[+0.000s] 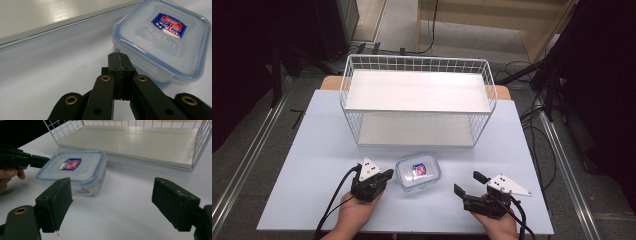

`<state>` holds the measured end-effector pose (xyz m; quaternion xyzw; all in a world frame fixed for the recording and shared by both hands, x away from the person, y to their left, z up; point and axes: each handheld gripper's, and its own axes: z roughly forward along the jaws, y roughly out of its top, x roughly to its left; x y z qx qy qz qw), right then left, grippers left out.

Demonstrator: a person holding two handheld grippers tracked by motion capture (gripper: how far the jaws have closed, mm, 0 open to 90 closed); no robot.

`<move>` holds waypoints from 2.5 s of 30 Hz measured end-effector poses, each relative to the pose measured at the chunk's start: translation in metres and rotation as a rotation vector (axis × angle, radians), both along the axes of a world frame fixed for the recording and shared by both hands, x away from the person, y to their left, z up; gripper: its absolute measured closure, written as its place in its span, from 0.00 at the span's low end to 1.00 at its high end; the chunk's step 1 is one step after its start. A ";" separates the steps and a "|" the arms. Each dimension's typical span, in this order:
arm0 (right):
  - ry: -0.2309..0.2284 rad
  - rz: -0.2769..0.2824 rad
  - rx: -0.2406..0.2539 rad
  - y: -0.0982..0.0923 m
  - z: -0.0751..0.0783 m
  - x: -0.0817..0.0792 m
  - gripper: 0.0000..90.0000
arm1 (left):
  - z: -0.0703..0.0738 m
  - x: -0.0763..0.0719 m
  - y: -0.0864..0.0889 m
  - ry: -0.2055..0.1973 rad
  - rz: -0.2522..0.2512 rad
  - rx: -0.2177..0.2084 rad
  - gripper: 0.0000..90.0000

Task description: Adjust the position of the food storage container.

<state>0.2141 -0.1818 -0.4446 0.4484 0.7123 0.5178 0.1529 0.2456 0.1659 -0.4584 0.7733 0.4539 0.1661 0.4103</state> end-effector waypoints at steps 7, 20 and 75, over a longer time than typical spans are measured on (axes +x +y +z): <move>0.021 0.008 0.048 -0.008 0.002 0.001 0.37 | -0.001 0.007 -0.035 0.006 -0.079 -0.025 1.00; 0.028 -0.113 -0.075 -0.014 -0.011 0.060 1.00 | 0.021 -0.016 0.011 -0.039 -0.035 0.016 1.00; 0.032 0.089 0.037 0.026 -0.001 0.023 0.48 | 0.017 -0.017 0.038 -0.033 -0.028 -0.091 0.43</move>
